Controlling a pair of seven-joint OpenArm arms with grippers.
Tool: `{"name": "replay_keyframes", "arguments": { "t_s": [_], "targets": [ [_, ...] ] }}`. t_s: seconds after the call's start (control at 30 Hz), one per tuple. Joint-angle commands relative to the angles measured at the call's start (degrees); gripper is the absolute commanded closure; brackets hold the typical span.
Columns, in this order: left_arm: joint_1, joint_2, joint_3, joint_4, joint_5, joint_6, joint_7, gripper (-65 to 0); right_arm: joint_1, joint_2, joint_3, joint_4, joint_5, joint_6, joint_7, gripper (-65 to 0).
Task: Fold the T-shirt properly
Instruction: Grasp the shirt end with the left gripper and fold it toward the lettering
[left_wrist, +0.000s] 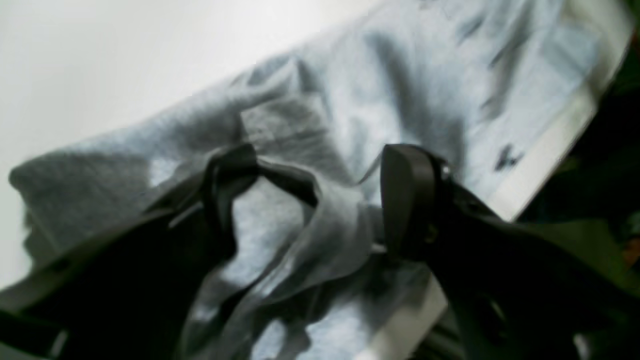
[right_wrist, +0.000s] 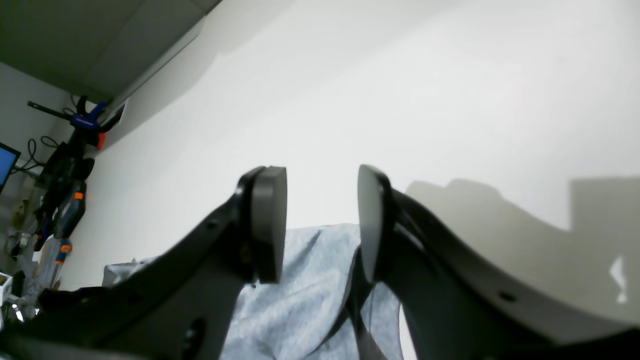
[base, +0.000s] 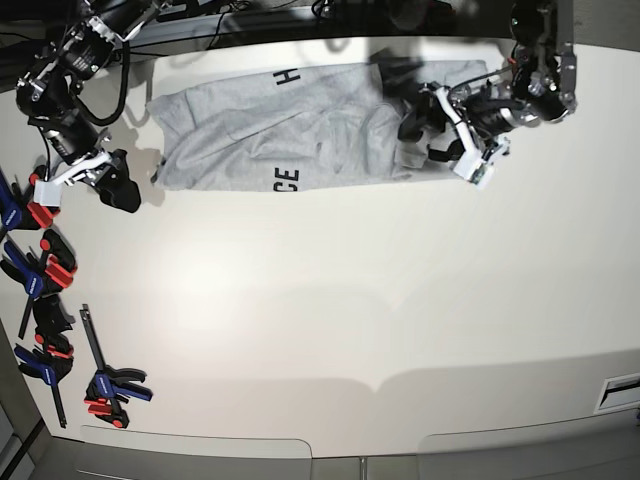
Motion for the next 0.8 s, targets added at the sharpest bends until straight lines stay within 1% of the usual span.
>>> {"name": "replay_keyframes", "arguments": {
  "t_s": [0.0,0.03,0.07,0.1,0.17,0.2,0.3,0.4,0.57,0.63,0.67,0.77],
  "targets": [
    [-0.6,-0.3,0.1,0.8,-0.9,0.1,-1.4,-34.4,0.6,1.0,0.2,1.0,1.7,0.7,1.3,-22.2],
    [-0.6,-0.3,0.1,0.9,-0.9,0.2,-1.4,-31.7,0.6,1.0,0.2,1.0,1.7,0.7,1.3,-22.2],
    [-0.5,-0.3,0.0,0.9,-0.9,0.2,-1.2,-27.1,0.6,1.0,0.2,1.0,1.7,0.7,1.3,-22.2],
    [-0.5,-0.3,0.0,0.9,-0.9,0.2,-0.5,-20.4,0.6,1.0,0.2,1.0,1.7,0.7,1.3,-22.2],
    [-0.5,-0.3,0.0,1.1,-0.9,0.2,1.6,-3.2,0.6,1.0,0.2,1.0,1.7,0.7,1.3,-22.2],
    [-0.5,-0.3,0.0,1.3,-0.9,0.2,2.7,0.0,0.6,1.0,0.2,1.0,1.7,0.7,1.3,-22.2],
    [-0.5,-0.3,0.0,2.9,-0.9,0.2,5.1,0.0,0.7,1.0,0.2,1.0,1.7,0.7,1.3,-22.2],
    [-0.2,-0.3,0.0,6.6,-1.5,0.1,5.0,0.0,0.6,1.0,0.2,1.0,1.7,0.7,1.3,-22.2],
    [3.0,-0.3,0.0,14.7,-3.8,0.0,1.4,0.0,0.6,1.0,0.2,1.0,1.7,0.7,1.2,-22.2],
    [4.6,-0.3,0.0,16.5,-5.6,-0.1,0.7,0.0,0.6,1.0,0.2,1.0,1.7,0.7,1.1,-22.2],
    [5.2,-0.3,0.0,17.1,-6.7,-0.6,0.7,0.0,0.6,1.0,0.2,1.0,1.7,0.7,1.1,-22.2],
    [7.0,-0.3,0.0,17.6,-8.7,-4.1,0.7,0.0,0.6,1.0,0.2,1.0,1.7,0.7,1.1,-22.2]
  ]
}}
